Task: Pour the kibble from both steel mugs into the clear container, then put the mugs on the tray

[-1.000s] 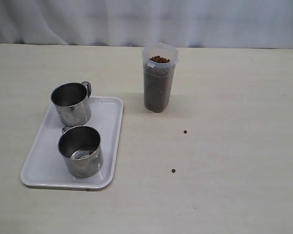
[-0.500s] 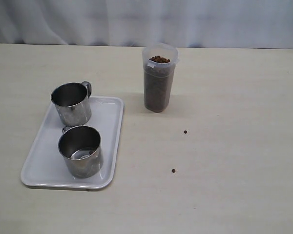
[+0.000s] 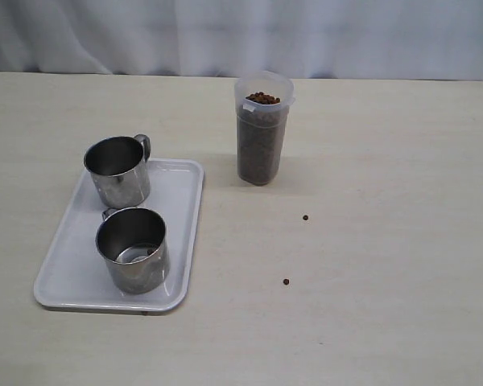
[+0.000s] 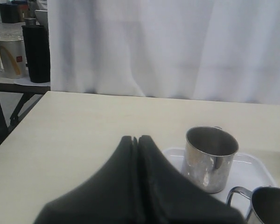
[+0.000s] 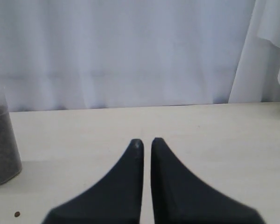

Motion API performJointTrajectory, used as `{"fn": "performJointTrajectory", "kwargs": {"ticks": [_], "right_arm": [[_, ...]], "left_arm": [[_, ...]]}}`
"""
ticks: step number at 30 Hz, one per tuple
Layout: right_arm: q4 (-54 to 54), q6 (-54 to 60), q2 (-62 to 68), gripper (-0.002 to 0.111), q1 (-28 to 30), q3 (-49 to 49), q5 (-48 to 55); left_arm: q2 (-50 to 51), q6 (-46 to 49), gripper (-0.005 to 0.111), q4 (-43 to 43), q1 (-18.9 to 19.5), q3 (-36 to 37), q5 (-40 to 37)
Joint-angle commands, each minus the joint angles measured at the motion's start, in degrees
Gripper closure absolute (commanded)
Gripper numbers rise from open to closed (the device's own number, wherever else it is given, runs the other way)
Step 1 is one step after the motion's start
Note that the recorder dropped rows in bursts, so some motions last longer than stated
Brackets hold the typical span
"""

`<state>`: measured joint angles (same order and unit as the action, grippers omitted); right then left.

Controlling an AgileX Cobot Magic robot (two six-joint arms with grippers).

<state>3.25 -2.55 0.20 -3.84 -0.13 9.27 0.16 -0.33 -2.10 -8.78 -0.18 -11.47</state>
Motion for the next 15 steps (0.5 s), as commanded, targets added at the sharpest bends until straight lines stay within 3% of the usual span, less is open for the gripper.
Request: {"fn": "performJointTrajectory", "kwargs": {"ticks": [1,9,15], "right_arm": [[1.9,-2.2,-0.2,0.104,0.4,0.1,-0.8],[4.8,-6.9,-0.2,0.104,0.4,0.1,-0.5],[1.3,-0.6,-0.2,0.104,0.4,0.1,0.0]], "left_arm": [[-0.2,-0.5,0.107,-0.1,0.1,0.2,1.2],[-0.2,-0.5,0.107,-0.1,0.1,0.2,1.2],[-0.2,-0.5,0.107,-0.1,0.1,0.2,1.2]]}}
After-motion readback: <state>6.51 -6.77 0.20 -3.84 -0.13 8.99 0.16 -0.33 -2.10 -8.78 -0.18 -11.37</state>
